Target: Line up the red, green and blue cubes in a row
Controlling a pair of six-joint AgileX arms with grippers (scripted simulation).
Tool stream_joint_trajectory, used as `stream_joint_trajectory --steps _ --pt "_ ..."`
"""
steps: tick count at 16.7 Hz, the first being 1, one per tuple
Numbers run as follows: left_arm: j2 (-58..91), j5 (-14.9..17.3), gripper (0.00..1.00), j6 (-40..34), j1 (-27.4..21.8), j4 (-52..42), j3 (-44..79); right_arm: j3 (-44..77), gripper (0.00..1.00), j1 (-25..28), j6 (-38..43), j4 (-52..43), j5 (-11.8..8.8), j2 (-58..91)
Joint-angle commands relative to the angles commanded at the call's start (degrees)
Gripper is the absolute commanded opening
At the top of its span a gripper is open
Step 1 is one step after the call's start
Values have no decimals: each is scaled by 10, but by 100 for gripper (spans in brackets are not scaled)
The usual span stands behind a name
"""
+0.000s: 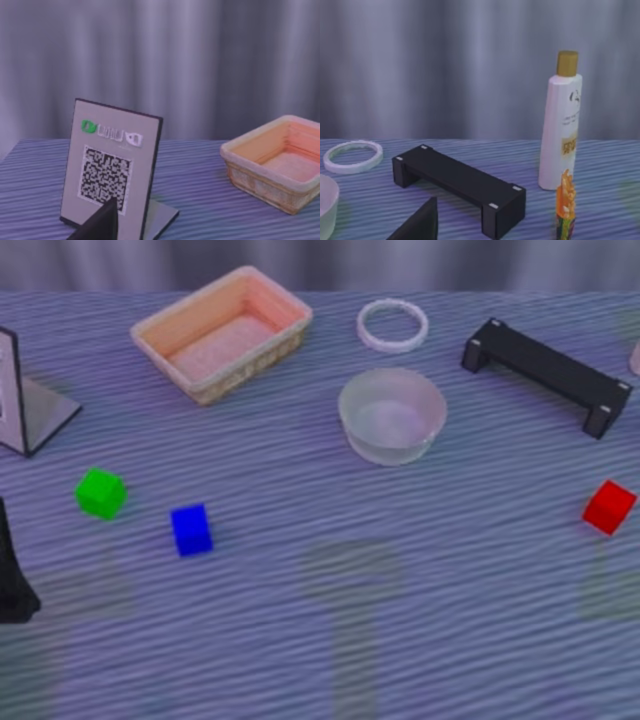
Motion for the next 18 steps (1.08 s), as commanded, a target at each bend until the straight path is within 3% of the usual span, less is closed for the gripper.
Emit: stream_joint_trajectory --steps 4,8,18 --pt "0 0 100 0 0 0 0 17 100 2 -8 -11 -1 17" --pt "0 0 100 0 0 0 0 116 100 9 -54 -75 -3 125" --pt "0 0 100 0 0 0 0 521 100 29 -255 -360 2 710"
